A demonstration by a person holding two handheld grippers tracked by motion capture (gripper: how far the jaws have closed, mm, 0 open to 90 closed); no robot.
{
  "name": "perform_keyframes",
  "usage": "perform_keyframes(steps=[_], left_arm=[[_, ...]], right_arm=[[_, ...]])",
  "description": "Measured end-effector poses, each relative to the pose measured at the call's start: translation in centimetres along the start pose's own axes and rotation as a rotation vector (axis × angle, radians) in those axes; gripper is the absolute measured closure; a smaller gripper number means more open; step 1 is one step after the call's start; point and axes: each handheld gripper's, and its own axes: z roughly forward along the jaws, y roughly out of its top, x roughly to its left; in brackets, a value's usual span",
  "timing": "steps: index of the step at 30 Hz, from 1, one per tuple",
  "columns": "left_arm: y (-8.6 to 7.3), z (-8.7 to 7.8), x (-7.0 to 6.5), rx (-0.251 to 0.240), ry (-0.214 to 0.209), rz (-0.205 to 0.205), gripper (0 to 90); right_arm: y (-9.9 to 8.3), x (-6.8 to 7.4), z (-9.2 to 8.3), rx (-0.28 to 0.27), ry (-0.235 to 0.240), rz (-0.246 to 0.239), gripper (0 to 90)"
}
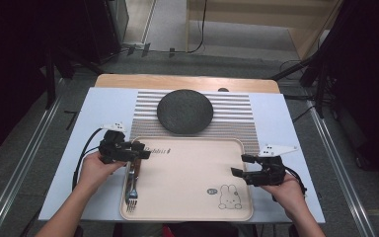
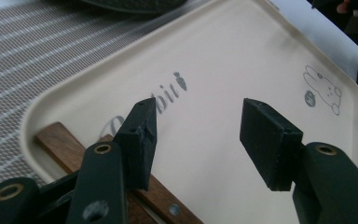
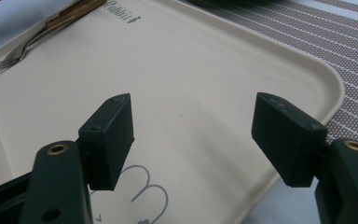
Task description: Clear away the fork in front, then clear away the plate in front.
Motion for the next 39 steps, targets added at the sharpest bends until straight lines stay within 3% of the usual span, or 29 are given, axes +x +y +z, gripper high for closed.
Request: perform_keyframes(steps=[8,13,16,21,24,28,32,37,39], left_arm=[[0.3,-0.9,0.2,-0.068,0.038,0.014,42.8],[0.5,-0.7,0.4,-0.071,0.076,0.039,39.1],[0.8,-0.6,0.7,-0.064,0.115,0.023,36.5],[1.4,-0.3,1.2,-0.054,0.105,0.014,32.0],[1.8,-0.1,1.7,-0.068,0.081,-0.029,29.1],[2.1,0.0,2.0,-0.102,0.121,-0.044,29.2],[2.6,0.4,2.3,-0.071,0.144,-0.036,29.3],[3.5,0.7,2.8,-0.072,0.142,-0.045,30.1],[3.8,0.9,2.9,-0.083,0.156,-0.025,34.1]], right_arm=[[-0.3,-0.1,-0.1,0.005,-0.004,0.003,28.6],[-0.4,0.0,-0.1,0.011,-0.004,0.008,28.6],[-0.6,0.0,-0.1,0.013,-0.007,0.011,28.6],[-0.8,-0.1,-0.3,0.013,-0.012,0.018,28.6],[-0.9,-0.1,-0.4,0.013,-0.018,0.023,28.6],[-1.1,-0.1,-0.6,0.010,-0.021,0.026,28.6],[-1.1,-0.1,-0.6,0.012,-0.021,0.028,28.6],[-1.1,-0.1,-0.6,0.012,-0.020,0.031,28.6],[-1.1,-0.2,-0.6,0.008,-0.020,0.025,28.6]])
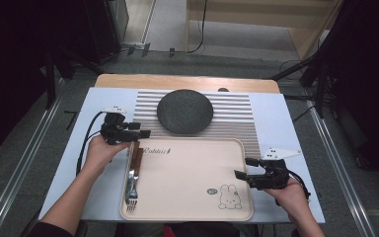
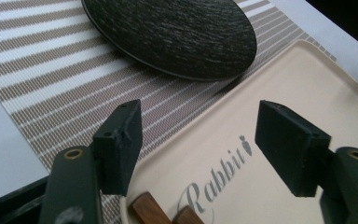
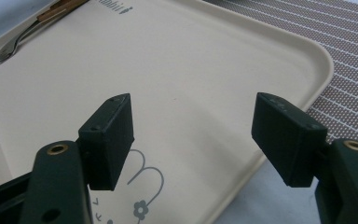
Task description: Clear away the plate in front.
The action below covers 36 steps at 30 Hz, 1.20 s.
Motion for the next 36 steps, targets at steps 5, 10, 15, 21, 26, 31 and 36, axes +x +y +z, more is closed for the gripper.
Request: perform_keyframes(steps=[5,10,15,21,26,31,36], left_arm=[[1.0,0.5,0.1,-0.015,0.006,0.006,36.8],[1.9,1.1,0.4,0.001,-0.002,-0.022,32.3],[2.4,1.5,0.8,-0.012,0.000,-0.036,32.3],[3.6,2.1,1.1,-0.005,0.023,-0.043,32.2],[4.6,2.8,1.2,0.002,0.034,-0.035,32.2],[5.4,3.4,1.5,0.001,0.042,-0.041,32.2],[6.0,4.1,1.7,0.003,0.050,-0.041,32.2]], right_arm=[[0.0,-0.1,0.0,-0.001,-0.002,0.005,28.6],[0.0,-0.1,-0.1,-0.001,-0.001,0.010,28.6],[0.0,-0.1,0.0,-0.001,0.001,0.006,28.6],[-0.1,0.0,0.3,0.005,0.011,0.003,28.6],[0.0,-0.1,0.3,0.000,0.011,0.001,28.6],[0.0,-0.2,0.3,-0.001,0.013,0.005,28.6],[0.0,-0.2,0.3,-0.001,0.014,0.007,28.6]])
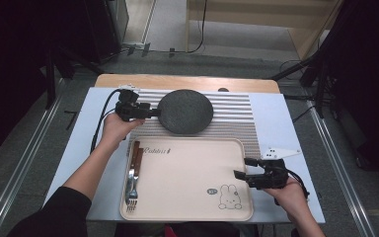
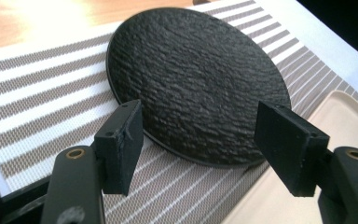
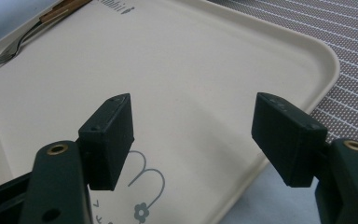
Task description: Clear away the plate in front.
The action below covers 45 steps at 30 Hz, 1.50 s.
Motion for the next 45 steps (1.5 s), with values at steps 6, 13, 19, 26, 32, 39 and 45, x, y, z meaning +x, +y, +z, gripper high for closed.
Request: perform_keyframes(steps=[6,13,19,26,32,39,45], left_arm=[[0.8,0.8,0.1,-0.013,0.004,0.003,32.2],[1.8,2.0,0.6,-0.016,0.024,-0.002,32.2],[2.4,3.2,0.6,0.001,0.070,0.020,32.2],[2.7,4.6,1.7,0.001,0.099,-0.012,32.3],[3.1,6.0,2.2,0.011,0.136,0.003,32.3],[2.4,7.5,3.0,0.029,0.157,-0.022,32.4],[1.9,8.5,3.2,0.039,0.158,-0.048,32.4]], right_arm=[[0.0,0.0,0.0,0.000,0.002,0.000,28.6],[0.0,0.0,0.1,0.001,0.005,-0.002,28.6],[0.0,-0.1,0.1,0.002,0.008,0.000,28.6],[0.0,-0.1,0.1,0.002,0.010,-0.003,28.6],[0.0,-0.1,0.0,0.002,0.013,-0.003,28.6],[0.0,-0.1,0.0,0.002,0.018,-0.004,28.6],[0.0,0.0,0.1,-0.001,0.020,-0.008,28.6]])
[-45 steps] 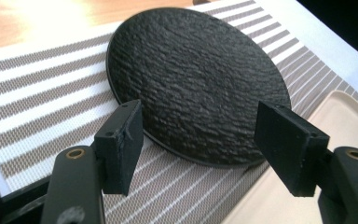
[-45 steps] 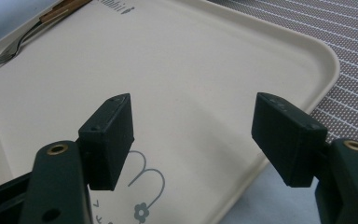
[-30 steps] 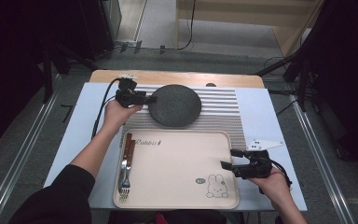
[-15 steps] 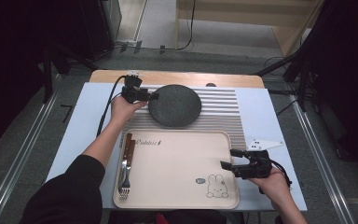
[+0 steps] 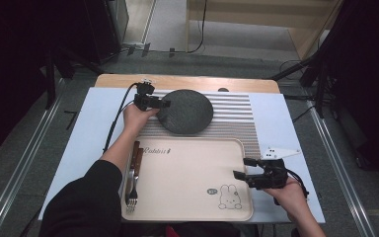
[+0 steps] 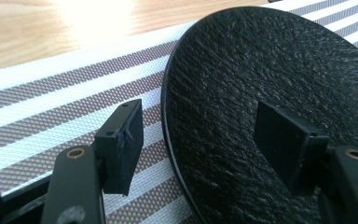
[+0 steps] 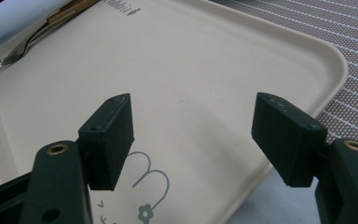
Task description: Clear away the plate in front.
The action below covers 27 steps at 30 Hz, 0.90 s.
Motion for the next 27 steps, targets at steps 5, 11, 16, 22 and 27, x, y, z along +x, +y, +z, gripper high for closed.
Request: perform_keyframes(steps=[5,11,16,22,27], left_arm=[[-0.4,0.7,-0.3,0.008,-0.007,-0.008,32.7],[-0.8,1.2,-0.6,0.003,-0.015,-0.025,35.6],[-1.3,1.0,-0.2,-0.033,0.004,-0.056,48.7],[-0.5,0.1,1.0,0.007,-0.102,-0.220,69.4],[1.8,-2.0,0.0,-0.024,-0.176,-0.230,79.1]], right_arm=[[0.0,0.0,0.0,0.000,0.001,0.000,28.6],[0.0,0.0,0.0,-0.001,0.003,0.001,28.6],[0.1,0.0,0.0,-0.002,0.002,0.003,28.6],[0.2,-0.1,0.1,-0.002,0.003,0.005,28.6],[0.2,-0.2,0.1,-0.006,0.001,0.001,28.6]])
